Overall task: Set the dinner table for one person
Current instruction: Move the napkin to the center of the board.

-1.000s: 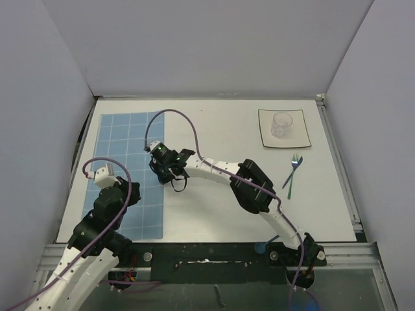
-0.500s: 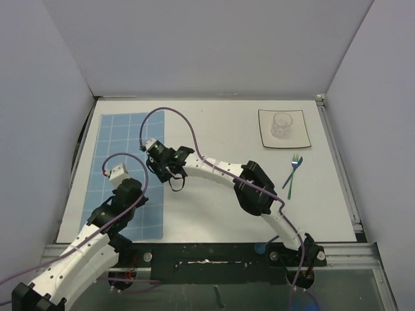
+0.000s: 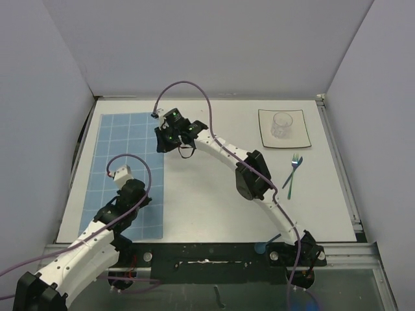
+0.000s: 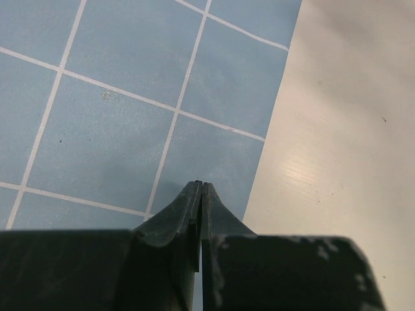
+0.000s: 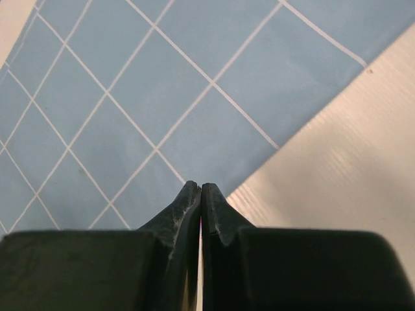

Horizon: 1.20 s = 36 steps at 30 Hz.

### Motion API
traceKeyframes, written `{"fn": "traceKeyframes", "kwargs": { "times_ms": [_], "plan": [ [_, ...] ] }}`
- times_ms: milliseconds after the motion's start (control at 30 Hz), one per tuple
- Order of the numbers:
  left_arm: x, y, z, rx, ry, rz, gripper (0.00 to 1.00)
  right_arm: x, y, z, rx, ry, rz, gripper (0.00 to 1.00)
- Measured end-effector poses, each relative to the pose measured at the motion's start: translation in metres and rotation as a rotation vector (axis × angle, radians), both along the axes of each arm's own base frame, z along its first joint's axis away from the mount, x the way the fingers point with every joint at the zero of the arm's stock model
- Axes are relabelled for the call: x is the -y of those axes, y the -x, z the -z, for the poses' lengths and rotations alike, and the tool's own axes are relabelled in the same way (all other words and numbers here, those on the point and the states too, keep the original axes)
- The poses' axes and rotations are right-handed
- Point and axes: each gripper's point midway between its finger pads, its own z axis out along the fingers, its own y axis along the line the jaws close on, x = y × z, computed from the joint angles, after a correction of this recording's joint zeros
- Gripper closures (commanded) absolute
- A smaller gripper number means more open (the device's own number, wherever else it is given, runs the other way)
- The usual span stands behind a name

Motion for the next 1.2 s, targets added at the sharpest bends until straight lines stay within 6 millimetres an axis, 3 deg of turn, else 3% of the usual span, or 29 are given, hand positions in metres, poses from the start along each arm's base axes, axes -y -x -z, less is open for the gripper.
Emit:
{"fn": "traceKeyframes", "kwargs": {
  "times_ms": [133,267,533,700,800,933,1200],
  "plan": [
    [0.003,-0.005,0.002,0.010,0.013,0.002,1.00,0.015,-0.009,0.028,-0.087,-0.006,0.015,1.00],
    [0.008,-0.006,0.015,-0.026,0.015,0.005,1.00,0.006,0.002,0.044,-0.131,-0.016,-0.014,1.00],
    [0.014,-0.006,0.038,-0.080,0.039,-0.003,1.00,-0.017,0.029,0.040,-0.142,-0.058,-0.092,1.00],
    [0.018,-0.008,0.046,-0.096,0.056,-0.011,1.00,-0.024,0.031,0.038,-0.158,-0.099,-0.100,1.00],
    [0.021,-0.014,0.047,-0.088,0.067,-0.017,1.00,-0.024,0.030,0.049,-0.179,-0.110,-0.093,1.00],
    [0.027,-0.024,0.047,-0.075,0.081,-0.021,1.00,-0.022,0.032,0.082,-0.234,-0.105,-0.086,1.00],
    [0.030,-0.028,0.046,-0.065,0.091,-0.021,1.00,-0.018,0.029,0.087,-0.229,-0.135,-0.070,1.00]
  ]
}}
